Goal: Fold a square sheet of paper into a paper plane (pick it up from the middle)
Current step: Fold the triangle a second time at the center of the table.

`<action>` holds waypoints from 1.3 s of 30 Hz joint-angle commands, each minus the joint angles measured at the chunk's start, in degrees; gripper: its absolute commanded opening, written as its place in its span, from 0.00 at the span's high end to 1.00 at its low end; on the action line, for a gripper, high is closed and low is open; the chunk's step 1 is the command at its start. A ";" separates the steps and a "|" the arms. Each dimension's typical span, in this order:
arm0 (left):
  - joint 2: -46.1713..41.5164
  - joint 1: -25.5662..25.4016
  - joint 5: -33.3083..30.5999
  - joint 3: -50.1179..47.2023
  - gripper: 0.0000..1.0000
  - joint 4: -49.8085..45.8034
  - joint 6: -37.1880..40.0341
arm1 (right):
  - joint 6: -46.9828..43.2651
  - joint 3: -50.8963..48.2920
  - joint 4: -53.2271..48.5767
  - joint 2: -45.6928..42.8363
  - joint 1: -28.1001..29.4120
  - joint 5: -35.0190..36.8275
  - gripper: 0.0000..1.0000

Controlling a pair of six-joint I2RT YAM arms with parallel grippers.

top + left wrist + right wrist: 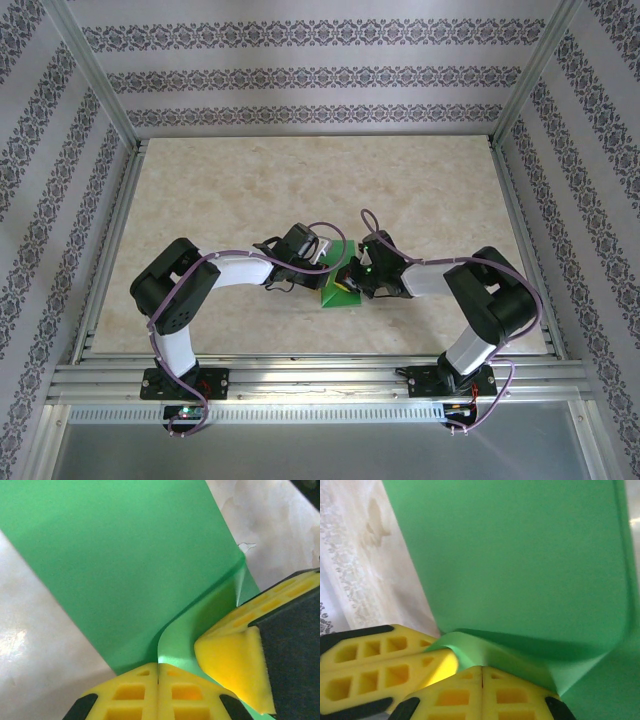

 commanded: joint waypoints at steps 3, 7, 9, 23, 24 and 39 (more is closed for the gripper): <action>0.94 0.61 0.36 -0.05 1.00 -3.17 0.34 | 1.23 -2.60 0.04 1.02 0.51 1.37 1.00; 0.92 0.58 0.17 0.05 1.00 -3.77 0.59 | 0.57 -0.59 -2.65 -2.63 0.41 1.05 0.99; 0.87 0.57 0.21 0.23 1.00 -4.18 0.74 | -0.40 1.06 -5.46 -5.32 0.12 1.67 0.98; 0.82 0.61 0.20 -0.03 1.00 -4.58 1.28 | 0.61 -1.54 -5.34 -0.98 -3.97 5.22 1.00; 0.87 0.57 0.09 -0.04 1.00 -4.66 1.41 | 0.87 -2.04 -5.42 -0.53 -4.17 5.37 1.00; 0.95 0.57 0.12 -0.04 1.00 -4.85 1.72 | -3.73 1.19 -9.45 -3.67 -8.36 2.80 0.99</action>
